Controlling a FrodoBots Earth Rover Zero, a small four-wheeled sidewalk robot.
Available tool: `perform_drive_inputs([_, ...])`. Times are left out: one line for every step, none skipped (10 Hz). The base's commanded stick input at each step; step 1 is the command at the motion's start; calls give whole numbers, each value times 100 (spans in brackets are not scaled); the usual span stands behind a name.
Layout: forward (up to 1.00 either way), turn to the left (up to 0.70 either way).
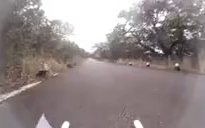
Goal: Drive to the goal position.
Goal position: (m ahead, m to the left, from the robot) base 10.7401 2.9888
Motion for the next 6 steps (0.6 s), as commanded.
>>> perform_drive_inputs([50,0])
perform_drive_inputs([50,0])
perform_drive_inputs([50,0])
perform_drive_inputs([50,0])
perform_drive_inputs([50,0])
perform_drive_inputs([50,0])
